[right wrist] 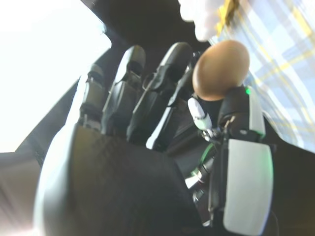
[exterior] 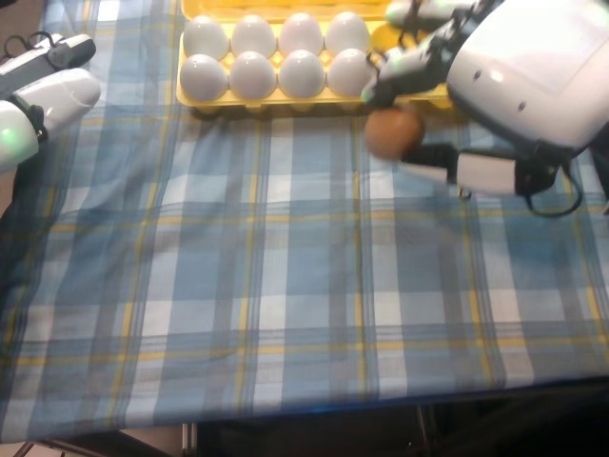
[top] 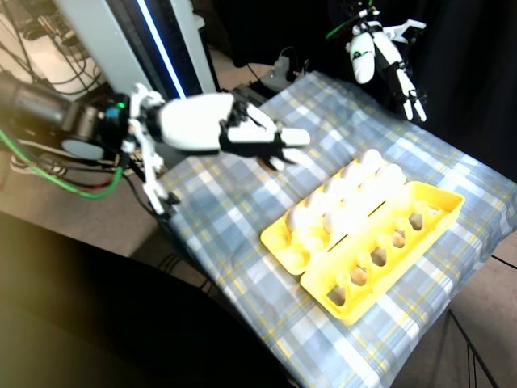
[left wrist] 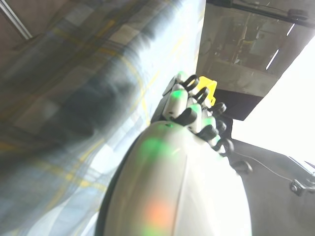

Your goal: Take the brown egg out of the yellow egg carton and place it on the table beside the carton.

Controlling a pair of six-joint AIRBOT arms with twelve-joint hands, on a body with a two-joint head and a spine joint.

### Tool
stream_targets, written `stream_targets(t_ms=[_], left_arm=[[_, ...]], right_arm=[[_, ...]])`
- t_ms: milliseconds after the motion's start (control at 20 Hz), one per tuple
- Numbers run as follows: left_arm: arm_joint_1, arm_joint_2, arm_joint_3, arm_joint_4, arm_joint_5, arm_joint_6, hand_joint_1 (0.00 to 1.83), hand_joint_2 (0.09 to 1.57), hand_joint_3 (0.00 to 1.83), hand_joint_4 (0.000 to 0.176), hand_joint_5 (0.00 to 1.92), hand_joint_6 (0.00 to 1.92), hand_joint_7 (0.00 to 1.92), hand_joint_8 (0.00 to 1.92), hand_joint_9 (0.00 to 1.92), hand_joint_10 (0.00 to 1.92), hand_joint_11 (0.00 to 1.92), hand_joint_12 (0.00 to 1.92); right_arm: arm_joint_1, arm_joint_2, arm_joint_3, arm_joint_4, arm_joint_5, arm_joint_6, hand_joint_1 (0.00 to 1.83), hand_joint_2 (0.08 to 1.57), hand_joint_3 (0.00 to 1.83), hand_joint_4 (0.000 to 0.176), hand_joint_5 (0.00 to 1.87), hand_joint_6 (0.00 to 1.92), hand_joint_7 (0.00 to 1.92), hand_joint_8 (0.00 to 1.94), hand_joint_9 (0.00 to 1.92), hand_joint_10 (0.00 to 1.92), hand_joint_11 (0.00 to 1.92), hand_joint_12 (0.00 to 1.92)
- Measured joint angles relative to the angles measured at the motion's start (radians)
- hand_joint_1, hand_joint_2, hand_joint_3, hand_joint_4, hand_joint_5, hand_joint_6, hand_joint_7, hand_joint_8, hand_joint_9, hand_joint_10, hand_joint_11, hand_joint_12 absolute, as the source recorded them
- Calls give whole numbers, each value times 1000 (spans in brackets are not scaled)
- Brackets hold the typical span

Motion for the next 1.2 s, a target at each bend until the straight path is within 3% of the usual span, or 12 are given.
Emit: stream_targets(t_ms=[50, 150, 300, 500, 700, 800, 900, 1050, 1200], left_arm=[[0, 0, 0, 2, -1, 0, 0, 1205, 0, 12, 227, 4, 28, 8, 0, 0, 0, 0], [0, 0, 0, 2, 2, 0, 0, 1201, 0, 13, 229, 4, 31, 7, 0, 0, 0, 0], [0, 0, 0, 1, 0, 0, 0, 1208, 0, 15, 222, 0, 30, 5, 0, 0, 0, 0], [0, 0, 0, 1, 0, 0, 0, 1213, 2, 2, 229, 3, 32, 4, 0, 0, 0, 0], [0, 0, 0, -1, 0, 0, 0, 1210, 0, 0, 235, 4, 30, 2, 0, 0, 0, 0], [0, 0, 0, -2, 0, 0, 0, 1214, 1, 3, 229, 1, 24, 0, 0, 0, 0, 0], [0, 0, 0, 1, -1, 0, 0, 1212, 0, 8, 226, 0, 22, 0, 0, 0, 0, 0], [0, 0, 0, -8, -2, 0, 0, 1206, 0, 20, 216, 0, 25, 1, 0, 0, 0, 0], [3, 0, 0, -16, -9, 0, 0, 1206, 0, 21, 217, 1, 25, 1, 0, 0, 0, 0]], right_arm=[[-6, -4, 6, -6, -6, 23, 926, 1056, 0, 0, 873, 133, 1014, 4, 563, 3, 0, 0], [-6, -4, 11, -10, -5, 29, 844, 983, 0, 0, 809, 7, 903, 0, 484, 0, 0, 0], [-6, 5, 12, -10, 3, 29, 746, 942, 0, 0, 674, 0, 704, 0, 381, 0, 0, 0], [-6, 4, 8, -7, 19, 29, 682, 881, 0, 0, 499, 0, 549, 0, 286, 0, 0, 0], [-6, 64, -25, -7, 117, 25, 368, 1002, 28, 0, 367, 0, 433, 0, 182, 0, 0, 0], [-7, 109, -53, 58, 179, -46, 148, 1061, 16, 0, 307, 0, 356, 0, 138, 0, 0, 0], [-48, 142, -74, 99, 260, -72, 6, 1069, 5, 0, 210, 0, 269, 0, 83, 0, 0, 0], [-134, 167, -106, 181, 331, -74, 0, 1003, 0, 0, 125, 0, 125, 0, 5, 0, 0, 0], [-188, 176, -122, 236, 376, -81, 0, 985, 0, 0, 119, 0, 149, 12, 0, 0, 0, 0]])
